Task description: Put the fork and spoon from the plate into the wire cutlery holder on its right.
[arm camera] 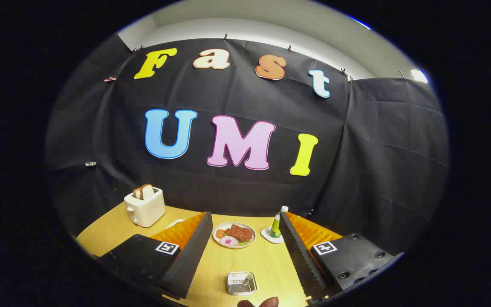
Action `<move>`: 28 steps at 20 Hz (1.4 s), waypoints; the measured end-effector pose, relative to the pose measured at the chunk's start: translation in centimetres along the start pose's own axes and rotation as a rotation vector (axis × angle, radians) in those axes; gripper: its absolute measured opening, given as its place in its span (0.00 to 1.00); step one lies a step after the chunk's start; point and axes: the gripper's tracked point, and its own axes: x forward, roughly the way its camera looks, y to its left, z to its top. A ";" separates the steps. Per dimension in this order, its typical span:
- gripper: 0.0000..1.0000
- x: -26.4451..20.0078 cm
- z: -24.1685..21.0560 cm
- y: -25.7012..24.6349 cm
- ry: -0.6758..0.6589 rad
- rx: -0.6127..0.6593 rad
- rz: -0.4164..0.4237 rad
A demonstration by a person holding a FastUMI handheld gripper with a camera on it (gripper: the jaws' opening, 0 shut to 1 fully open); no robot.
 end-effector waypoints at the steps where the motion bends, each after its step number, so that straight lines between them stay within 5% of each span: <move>1: 0.98 -0.1 -0.1 0.0 0.001 0.001 0.001; 19: 0.98 -1.2 0.0 0.8 0.009 0.007 0.026; 28: 0.98 -2.8 -7.6 9.5 0.285 0.067 0.227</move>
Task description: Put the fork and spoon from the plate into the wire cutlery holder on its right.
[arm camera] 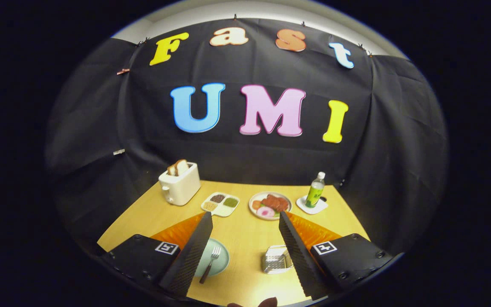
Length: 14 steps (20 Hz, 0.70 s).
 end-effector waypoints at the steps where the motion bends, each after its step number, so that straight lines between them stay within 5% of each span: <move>1: 0.98 0.5 -1.6 1.0 0.047 -0.004 0.015; 14: 0.83 6.8 -21.2 9.5 0.561 0.030 0.106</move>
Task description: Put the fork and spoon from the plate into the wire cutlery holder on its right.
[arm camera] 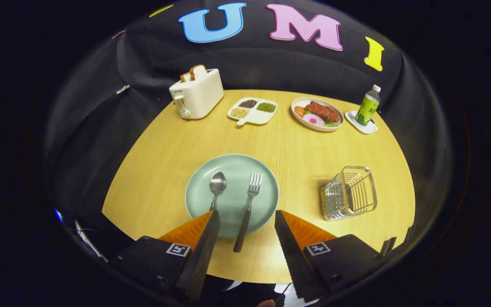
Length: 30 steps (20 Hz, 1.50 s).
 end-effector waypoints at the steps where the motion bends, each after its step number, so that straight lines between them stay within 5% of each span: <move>1: 0.81 1.0 -0.6 0.0 0.027 0.000 -0.005; 8: 0.59 7.1 -2.2 -0.2 0.151 0.044 -0.035; 15: 0.49 10.5 -4.0 -0.4 0.261 0.091 -0.074; 19: 0.33 11.1 -3.8 -1.2 0.277 0.110 -0.117; 20: 0.15 11.0 -3.7 -1.1 0.286 0.123 -0.110; 25: 0.09 10.3 -3.8 -1.0 0.297 0.111 -0.073; 30: 0.09 5.8 -0.9 -1.3 0.238 0.069 0.052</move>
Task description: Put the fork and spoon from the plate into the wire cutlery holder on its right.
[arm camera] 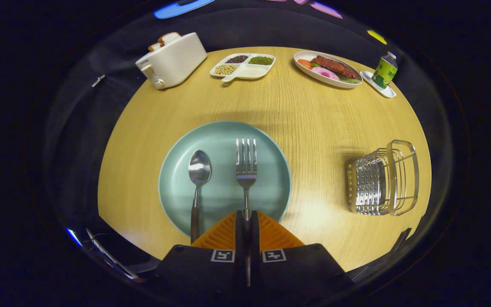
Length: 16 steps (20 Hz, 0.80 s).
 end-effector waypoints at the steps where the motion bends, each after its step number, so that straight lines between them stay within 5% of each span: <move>1: 0.09 -1.5 0.4 -0.4 -0.004 -0.023 0.030; 7: 0.08 -10.9 2.8 -10.3 0.057 -0.116 0.042; 11: 0.08 -13.5 1.2 -18.4 0.295 -0.254 -0.074; 16: 0.08 -12.7 -0.4 -21.0 0.570 -0.312 -0.119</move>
